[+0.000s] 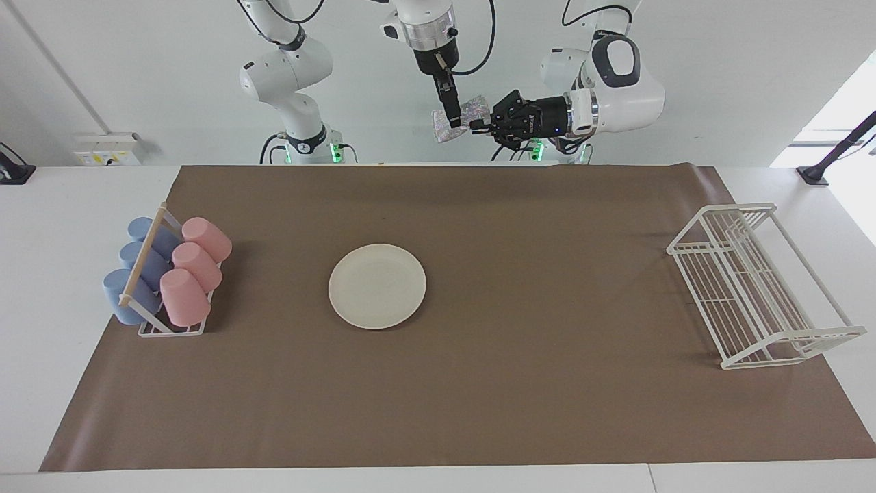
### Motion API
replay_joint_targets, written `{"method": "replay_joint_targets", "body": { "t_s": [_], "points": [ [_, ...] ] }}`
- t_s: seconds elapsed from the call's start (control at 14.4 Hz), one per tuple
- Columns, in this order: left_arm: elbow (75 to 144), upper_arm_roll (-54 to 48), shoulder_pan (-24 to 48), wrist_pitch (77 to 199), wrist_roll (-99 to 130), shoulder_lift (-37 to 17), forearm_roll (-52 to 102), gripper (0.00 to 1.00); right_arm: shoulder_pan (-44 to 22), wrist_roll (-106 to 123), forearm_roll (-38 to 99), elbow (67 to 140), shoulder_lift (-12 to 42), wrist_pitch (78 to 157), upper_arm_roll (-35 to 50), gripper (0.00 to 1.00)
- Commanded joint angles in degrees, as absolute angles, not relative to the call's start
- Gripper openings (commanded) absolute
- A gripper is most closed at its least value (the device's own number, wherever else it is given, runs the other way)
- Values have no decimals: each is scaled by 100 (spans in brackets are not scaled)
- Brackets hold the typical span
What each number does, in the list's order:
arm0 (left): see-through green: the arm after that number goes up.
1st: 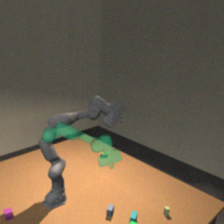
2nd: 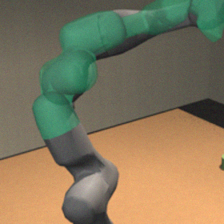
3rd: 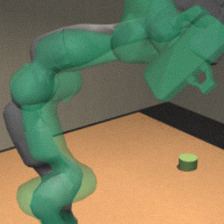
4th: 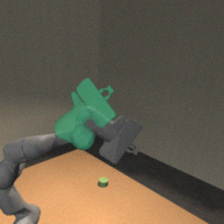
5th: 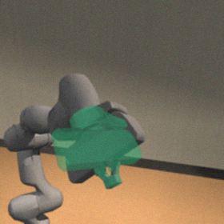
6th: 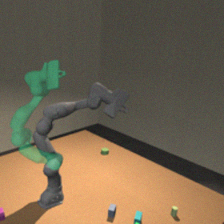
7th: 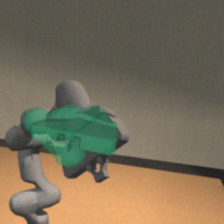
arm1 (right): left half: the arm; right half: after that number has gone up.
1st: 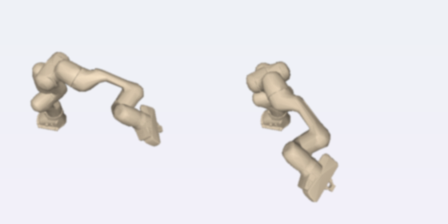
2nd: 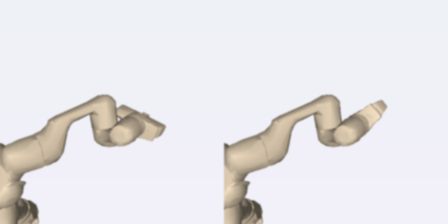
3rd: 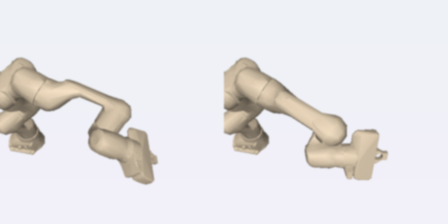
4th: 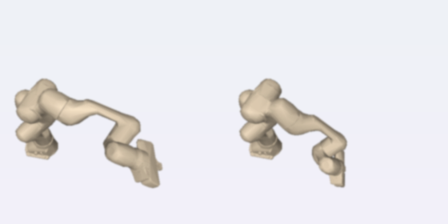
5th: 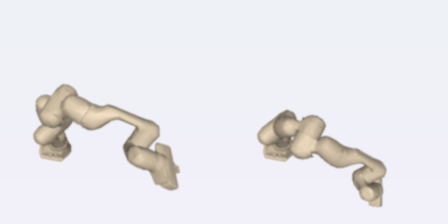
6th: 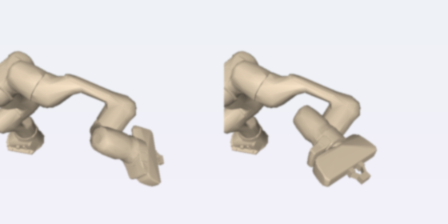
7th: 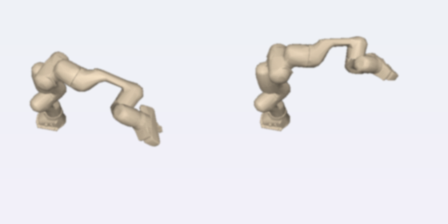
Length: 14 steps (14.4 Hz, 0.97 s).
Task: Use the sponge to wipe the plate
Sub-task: 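Carry the scrubber toward the right gripper while the right gripper reaches it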
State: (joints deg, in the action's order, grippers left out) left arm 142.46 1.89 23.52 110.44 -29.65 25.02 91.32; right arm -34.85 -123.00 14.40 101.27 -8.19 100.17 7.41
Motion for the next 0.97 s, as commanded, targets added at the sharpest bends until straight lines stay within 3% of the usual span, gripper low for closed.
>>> {"method": "replay_joint_targets", "body": {
  "t_s": [0.0,0.55,0.62,0.9],
  "points": [
    [14361,255,2417,10995,-3032,2637,9255,0,-3454,-12209,1503,10484,-1046,10178,738,100],
    [14361,264,2364,10907,-2953,2637,9255,0,-3524,-12225,1503,10696,-1090,10502,747,100],
    [14361,264,2364,10907,-2944,2637,9255,0,-3533,-12199,1503,10748,-1090,10642,747,92],
    [14361,264,2364,10899,-2936,2637,9255,0,-3533,-11971,1503,10749,-1090,10688,738,28]
  ]
}}
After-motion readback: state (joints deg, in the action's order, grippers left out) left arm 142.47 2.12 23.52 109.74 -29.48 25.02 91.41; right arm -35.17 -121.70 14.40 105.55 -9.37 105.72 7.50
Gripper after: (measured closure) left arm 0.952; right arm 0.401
